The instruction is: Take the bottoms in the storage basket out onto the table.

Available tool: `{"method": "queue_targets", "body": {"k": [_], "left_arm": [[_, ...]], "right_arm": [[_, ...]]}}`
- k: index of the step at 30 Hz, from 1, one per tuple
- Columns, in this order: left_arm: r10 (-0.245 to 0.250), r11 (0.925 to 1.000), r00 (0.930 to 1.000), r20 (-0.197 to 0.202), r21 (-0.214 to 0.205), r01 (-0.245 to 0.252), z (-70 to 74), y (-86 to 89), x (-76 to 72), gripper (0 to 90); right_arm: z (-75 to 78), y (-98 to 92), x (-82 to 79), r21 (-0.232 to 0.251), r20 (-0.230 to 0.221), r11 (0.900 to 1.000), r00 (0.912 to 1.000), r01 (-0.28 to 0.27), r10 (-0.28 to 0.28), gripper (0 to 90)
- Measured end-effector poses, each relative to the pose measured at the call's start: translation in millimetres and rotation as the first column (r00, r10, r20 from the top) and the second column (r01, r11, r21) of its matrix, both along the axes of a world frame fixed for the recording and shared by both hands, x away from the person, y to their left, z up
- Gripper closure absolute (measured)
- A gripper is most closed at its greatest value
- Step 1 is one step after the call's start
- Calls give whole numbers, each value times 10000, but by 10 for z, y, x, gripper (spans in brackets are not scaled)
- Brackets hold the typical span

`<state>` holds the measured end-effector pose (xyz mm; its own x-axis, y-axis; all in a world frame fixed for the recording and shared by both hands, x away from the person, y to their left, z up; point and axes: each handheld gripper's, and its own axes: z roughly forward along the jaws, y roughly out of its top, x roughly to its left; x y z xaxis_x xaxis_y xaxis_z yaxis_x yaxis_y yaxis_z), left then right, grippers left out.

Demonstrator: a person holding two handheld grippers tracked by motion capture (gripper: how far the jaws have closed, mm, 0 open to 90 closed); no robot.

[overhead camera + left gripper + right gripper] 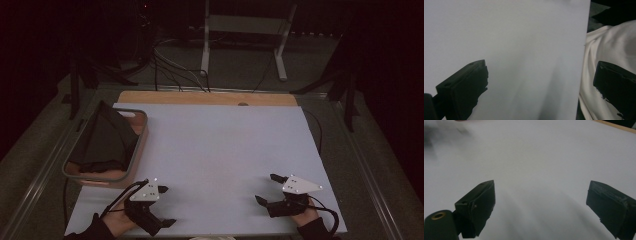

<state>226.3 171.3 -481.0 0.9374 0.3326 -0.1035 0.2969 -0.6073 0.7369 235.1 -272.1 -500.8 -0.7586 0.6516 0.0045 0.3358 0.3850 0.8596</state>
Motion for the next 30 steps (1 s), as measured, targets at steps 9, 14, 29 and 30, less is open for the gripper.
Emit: {"method": "queue_targets", "body": {"k": [9,14,29,30], "left_arm": [[-305,9995,9992,-263,20,305,167,-27,23,3],[-336,9994,9990,-284,17,337,251,-30,36,3],[108,9999,9998,-150,-86,-109,564,85,171,2],[128,9999,9998,-133,0,-128,585,91,184,2]], "right_arm": [[42,2,-20,167,174,9998,9998,89,-92,89],[61,12,-35,172,310,9998,9995,97,-102,89],[104,-1,-41,442,408,9988,9989,199,-217,90],[105,0,-40,454,393,9988,9990,207,-225,90]]}}
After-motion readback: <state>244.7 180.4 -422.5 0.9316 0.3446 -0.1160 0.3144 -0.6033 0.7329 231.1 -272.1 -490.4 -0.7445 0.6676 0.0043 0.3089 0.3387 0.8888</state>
